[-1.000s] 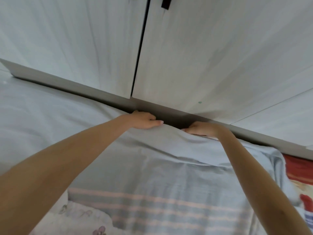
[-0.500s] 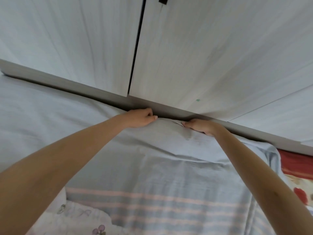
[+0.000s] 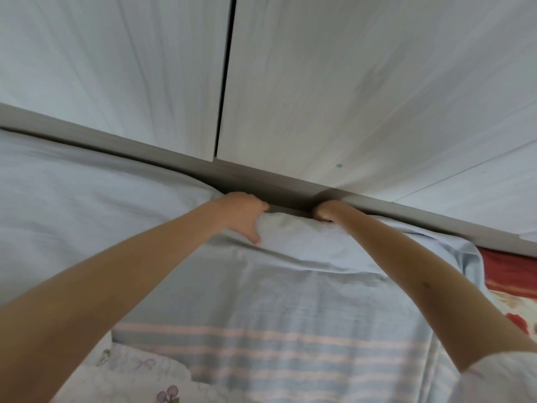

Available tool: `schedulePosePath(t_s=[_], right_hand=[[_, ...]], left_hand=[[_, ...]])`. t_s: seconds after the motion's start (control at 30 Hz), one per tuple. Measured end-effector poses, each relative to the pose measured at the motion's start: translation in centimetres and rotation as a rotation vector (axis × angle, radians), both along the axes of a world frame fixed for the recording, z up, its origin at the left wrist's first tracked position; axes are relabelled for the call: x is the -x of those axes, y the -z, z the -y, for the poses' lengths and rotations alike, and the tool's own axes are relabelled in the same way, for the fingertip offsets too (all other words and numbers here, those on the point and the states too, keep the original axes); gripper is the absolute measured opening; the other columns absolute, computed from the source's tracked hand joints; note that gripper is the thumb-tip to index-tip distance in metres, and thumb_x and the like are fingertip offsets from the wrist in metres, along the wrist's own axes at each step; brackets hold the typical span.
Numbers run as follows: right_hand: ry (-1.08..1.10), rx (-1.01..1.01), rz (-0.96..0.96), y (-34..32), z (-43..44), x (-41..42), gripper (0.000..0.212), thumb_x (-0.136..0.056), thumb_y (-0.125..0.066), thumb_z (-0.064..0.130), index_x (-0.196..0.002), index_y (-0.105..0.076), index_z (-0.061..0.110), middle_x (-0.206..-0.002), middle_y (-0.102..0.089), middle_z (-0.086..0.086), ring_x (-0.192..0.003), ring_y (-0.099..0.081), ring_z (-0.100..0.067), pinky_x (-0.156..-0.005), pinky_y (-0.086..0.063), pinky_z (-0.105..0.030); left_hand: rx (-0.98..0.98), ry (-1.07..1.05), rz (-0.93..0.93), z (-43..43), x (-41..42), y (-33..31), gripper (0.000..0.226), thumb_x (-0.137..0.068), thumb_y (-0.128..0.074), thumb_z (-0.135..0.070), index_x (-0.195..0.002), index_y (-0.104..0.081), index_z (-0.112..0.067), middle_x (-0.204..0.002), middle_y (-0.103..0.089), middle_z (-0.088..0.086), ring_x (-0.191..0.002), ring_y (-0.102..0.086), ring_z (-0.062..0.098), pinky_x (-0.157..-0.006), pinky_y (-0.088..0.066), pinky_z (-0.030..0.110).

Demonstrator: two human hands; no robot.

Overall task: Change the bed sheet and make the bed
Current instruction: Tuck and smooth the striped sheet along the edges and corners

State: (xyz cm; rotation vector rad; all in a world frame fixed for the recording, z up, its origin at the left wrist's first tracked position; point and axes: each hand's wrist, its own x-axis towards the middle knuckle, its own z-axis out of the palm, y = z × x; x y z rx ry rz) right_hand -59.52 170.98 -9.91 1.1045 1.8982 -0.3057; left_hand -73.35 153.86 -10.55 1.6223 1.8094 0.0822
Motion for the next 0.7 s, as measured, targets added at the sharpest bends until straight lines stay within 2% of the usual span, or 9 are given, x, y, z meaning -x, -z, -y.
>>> schedulePosePath(t_s=[0.07,0.13,0.23,0.37,0.43,0.5,0.57,0.63,0.7], right_hand=[[0.047,0.032,-0.046,0.6,0.0,0.0,0.034,-0.1,-0.037,0.025,-0.125,-0.053,0.007,-0.118,-0.058,-0.013,-0.097,-0.056,-0.024,-0.078,-0.038,-0.03],[0.118,0.079,-0.123,0.6,0.9,0.1,0.037,-0.098,-0.036,0.029,-0.124,-0.054,0.01,-0.118,-0.059,-0.011,-0.096,-0.056,-0.023,-0.079,-0.039,-0.031],[0.018,0.128,-0.145,1.0,1.7,0.7,0.033,-0.098,-0.038,0.019,-0.12,-0.06,0.009,-0.118,-0.06,-0.011,-0.103,-0.057,-0.024,-0.082,-0.038,-0.028],[-0.022,0.181,-0.297,1.4,1.3,-0.4,0.013,-0.084,-0.046,0.016,-0.075,-0.056,0.019,-0.078,-0.055,-0.006,-0.077,-0.049,-0.022,-0.063,-0.034,-0.031],[-0.105,0.153,-0.462,1.5,0.9,-1.8,0.014,-0.083,-0.048,0.019,-0.07,-0.054,0.018,-0.079,-0.058,-0.003,-0.08,-0.053,-0.024,-0.065,-0.036,-0.033],[-0.487,-0.003,-0.441,1.6,0.6,-3.0,0.013,-0.09,-0.05,0.023,-0.087,-0.062,0.02,-0.109,-0.058,0.001,-0.1,-0.055,-0.023,-0.074,-0.04,-0.032],[-0.875,-0.134,-0.256,1.1,0.6,-3.4,0.026,-0.098,-0.043,0.026,-0.116,-0.062,0.023,-0.142,-0.04,0.002,-0.125,-0.044,-0.021,-0.089,-0.041,-0.032],[-0.909,-0.104,-0.386,-0.1,1.3,-2.8,0.034,-0.098,-0.044,0.018,-0.13,-0.056,0.022,-0.147,-0.038,0.001,-0.13,-0.04,-0.021,-0.098,-0.038,-0.034],[-0.65,0.134,-0.645,-1.7,2.8,-2.2,0.035,-0.099,-0.046,0.019,-0.132,-0.054,0.023,-0.134,-0.049,0.005,-0.119,-0.049,-0.014,-0.097,-0.04,-0.028]], left_hand=[[0.032,0.054,0.003,-0.3,-0.5,-0.2,0.058,-0.068,-0.077,-0.043,-0.118,-0.056,-0.022,-0.105,-0.063,-0.004,-0.085,-0.055,0.013,-0.074,-0.046,0.028],[0.02,0.081,-0.013,-0.1,-1.0,-0.1,0.06,-0.069,-0.076,-0.039,-0.123,-0.054,-0.024,-0.109,-0.062,-0.004,-0.084,-0.05,0.012,-0.072,-0.042,0.027],[-0.027,0.126,-0.08,0.9,-1.8,0.1,0.054,-0.072,-0.071,-0.037,-0.122,-0.052,-0.026,-0.105,-0.062,-0.003,-0.083,-0.052,0.014,-0.068,-0.038,0.026],[-0.119,0.125,-0.128,2.1,-2.4,0.4,0.048,-0.077,-0.065,-0.033,-0.123,-0.051,-0.025,-0.106,-0.06,-0.002,-0.088,-0.056,0.016,-0.069,-0.041,0.028],[-0.198,0.143,-0.191,2.9,-2.6,0.8,0.051,-0.079,-0.062,-0.035,-0.127,-0.048,-0.026,-0.121,-0.054,-0.002,-0.104,-0.055,0.018,-0.08,-0.045,0.031],[-0.254,0.187,-0.261,3.6,-2.9,1.1,0.054,-0.083,-0.059,-0.037,-0.133,-0.043,-0.024,-0.137,-0.042,-0.001,-0.12,-0.045,0.018,-0.093,-0.041,0.035],[-0.301,0.193,-0.318,4.2,-3.4,1.4,0.052,-0.087,-0.056,-0.037,-0.134,-0.041,-0.021,-0.141,-0.036,0.002,-0.125,-0.038,0.019,-0.098,-0.036,0.036],[-0.311,0.189,-0.362,4.5,-3.8,1.5,0.051,-0.09,-0.054,-0.038,-0.135,-0.039,-0.02,-0.138,-0.037,0.005,-0.124,-0.038,0.021,-0.101,-0.034,0.037],[-0.289,0.177,-0.378,4.3,-4.0,1.6,0.052,-0.091,-0.053,-0.038,-0.137,-0.036,-0.019,-0.135,-0.041,0.007,-0.12,-0.043,0.023,-0.101,-0.034,0.038]])
